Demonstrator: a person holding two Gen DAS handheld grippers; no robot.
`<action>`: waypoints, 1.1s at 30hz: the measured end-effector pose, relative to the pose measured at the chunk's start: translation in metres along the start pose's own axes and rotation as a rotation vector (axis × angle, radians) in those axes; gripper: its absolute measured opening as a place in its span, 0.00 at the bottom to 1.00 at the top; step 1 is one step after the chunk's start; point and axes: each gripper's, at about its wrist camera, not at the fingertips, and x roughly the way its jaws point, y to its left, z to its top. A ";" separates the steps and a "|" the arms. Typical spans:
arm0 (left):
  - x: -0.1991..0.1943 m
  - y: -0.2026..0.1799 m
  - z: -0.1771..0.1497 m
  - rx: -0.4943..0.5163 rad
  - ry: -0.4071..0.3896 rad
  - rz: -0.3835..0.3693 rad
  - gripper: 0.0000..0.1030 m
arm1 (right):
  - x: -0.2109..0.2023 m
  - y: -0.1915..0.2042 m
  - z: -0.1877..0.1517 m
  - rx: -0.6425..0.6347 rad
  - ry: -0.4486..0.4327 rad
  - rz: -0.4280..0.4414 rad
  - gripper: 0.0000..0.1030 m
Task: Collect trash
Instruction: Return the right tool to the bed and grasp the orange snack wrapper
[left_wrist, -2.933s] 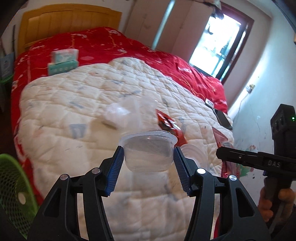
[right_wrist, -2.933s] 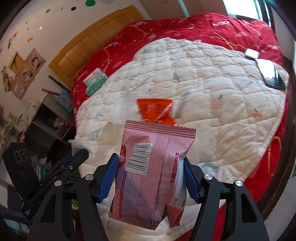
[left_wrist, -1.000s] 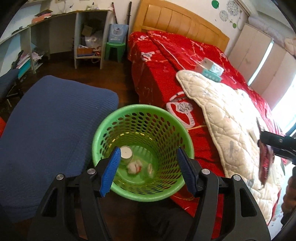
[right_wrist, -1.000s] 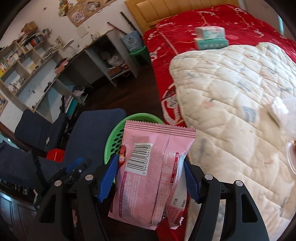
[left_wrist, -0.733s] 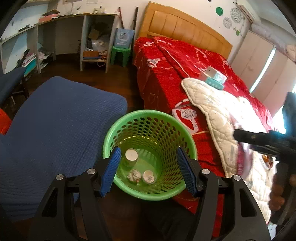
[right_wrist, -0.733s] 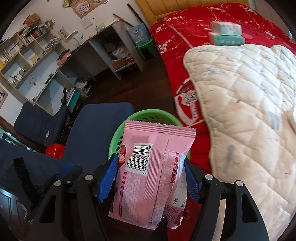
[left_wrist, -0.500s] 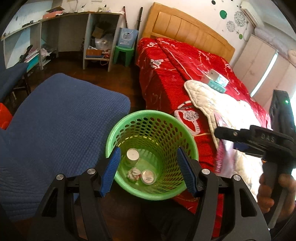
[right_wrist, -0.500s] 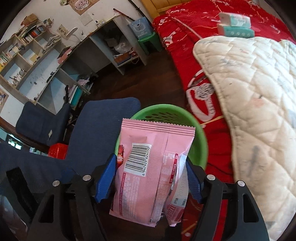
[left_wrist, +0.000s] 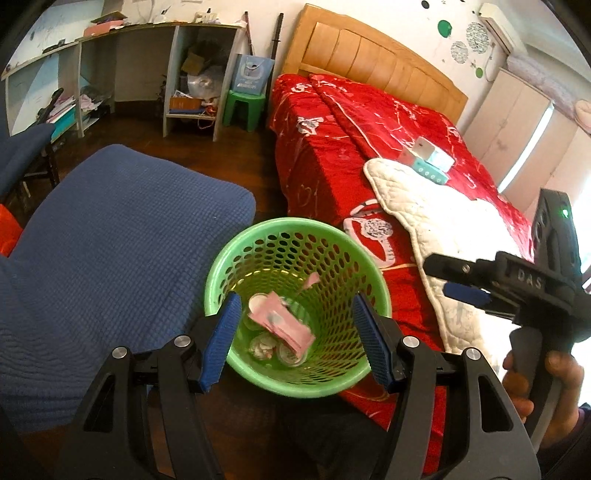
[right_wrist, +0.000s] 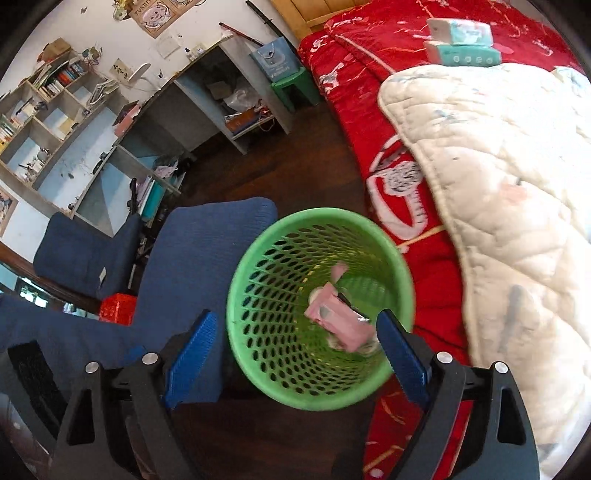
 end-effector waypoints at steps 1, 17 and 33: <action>0.000 -0.003 0.000 0.005 -0.001 -0.004 0.61 | -0.005 -0.004 -0.002 -0.006 -0.006 -0.013 0.82; 0.012 -0.070 -0.008 0.106 0.040 -0.085 0.61 | -0.117 -0.117 -0.036 0.084 -0.147 -0.203 0.82; 0.029 -0.129 -0.017 0.184 0.090 -0.133 0.61 | -0.223 -0.282 -0.052 0.306 -0.253 -0.448 0.82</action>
